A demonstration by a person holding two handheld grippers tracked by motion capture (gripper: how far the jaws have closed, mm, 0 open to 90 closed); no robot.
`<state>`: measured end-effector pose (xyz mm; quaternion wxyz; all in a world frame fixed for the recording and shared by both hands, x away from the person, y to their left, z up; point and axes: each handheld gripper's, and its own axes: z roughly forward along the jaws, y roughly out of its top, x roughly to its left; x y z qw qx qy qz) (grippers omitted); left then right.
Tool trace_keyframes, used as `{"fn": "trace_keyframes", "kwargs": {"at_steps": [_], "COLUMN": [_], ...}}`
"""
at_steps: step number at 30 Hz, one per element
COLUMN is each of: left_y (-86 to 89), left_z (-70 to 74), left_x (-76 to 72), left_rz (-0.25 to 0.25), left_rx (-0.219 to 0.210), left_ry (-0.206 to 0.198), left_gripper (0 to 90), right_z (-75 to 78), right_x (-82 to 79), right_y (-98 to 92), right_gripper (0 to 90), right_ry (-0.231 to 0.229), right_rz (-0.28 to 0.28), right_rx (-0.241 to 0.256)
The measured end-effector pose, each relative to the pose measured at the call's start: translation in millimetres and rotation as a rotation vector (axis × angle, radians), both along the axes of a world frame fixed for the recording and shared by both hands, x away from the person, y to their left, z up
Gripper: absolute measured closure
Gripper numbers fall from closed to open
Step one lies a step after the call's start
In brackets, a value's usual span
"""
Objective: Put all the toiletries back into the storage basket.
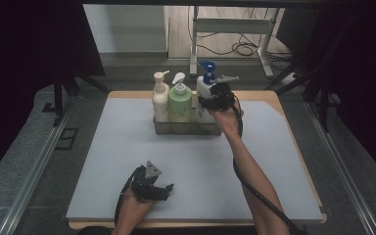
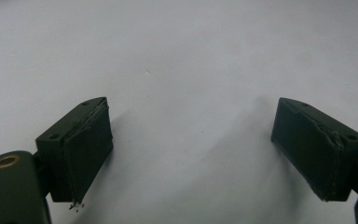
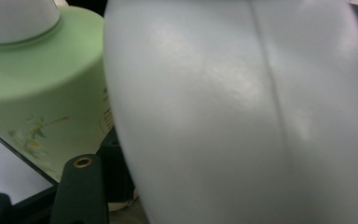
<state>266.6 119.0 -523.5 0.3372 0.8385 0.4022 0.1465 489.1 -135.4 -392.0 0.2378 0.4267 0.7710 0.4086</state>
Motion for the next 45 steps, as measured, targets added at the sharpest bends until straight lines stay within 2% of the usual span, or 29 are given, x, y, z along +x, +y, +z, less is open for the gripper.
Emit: {"fn": "trace_keyframes", "kwargs": {"at_steps": [22, 32, 35, 38, 40, 45], "left_y": [-0.2, -0.2, -0.2, -0.2, -0.2, -0.2], "left_z": [0.0, 0.0, 0.0, 0.0, -0.1, -0.1], "left_x": [-0.1, -0.2, -0.2, -0.2, -0.2, -0.2], "left_rz": [0.002, 0.002, 0.002, 0.002, 0.002, 0.002], "left_rx": [-0.002, -0.001, -0.001, -0.001, -0.001, -0.001], "left_ry": [0.0, -0.001, 0.0, -0.001, -0.001, -0.001], "left_gripper": [12.1, 12.1, 12.1, 12.1, 12.1, 12.1], "right_z": [-16.5, -17.7, -20.2, -24.1, -26.6, -28.9], "right_x": [-0.5, 0.4, 2.3, 3.1, 3.3, 0.3], "right_y": [1.0, -1.9, -3.1, -4.1, -5.7, -13.0], "right_gripper": [37.8, 36.2, 30.2, 18.9, 15.1, 13.6], "right_ry": [0.038, 0.055, 0.077, 0.079, 0.081, 0.084], "right_rz": [0.001, -0.015, -0.014, -0.015, -0.012, 0.01], "right_rx": [-0.018, 0.008, 0.014, 0.007, 0.005, 0.025]}}
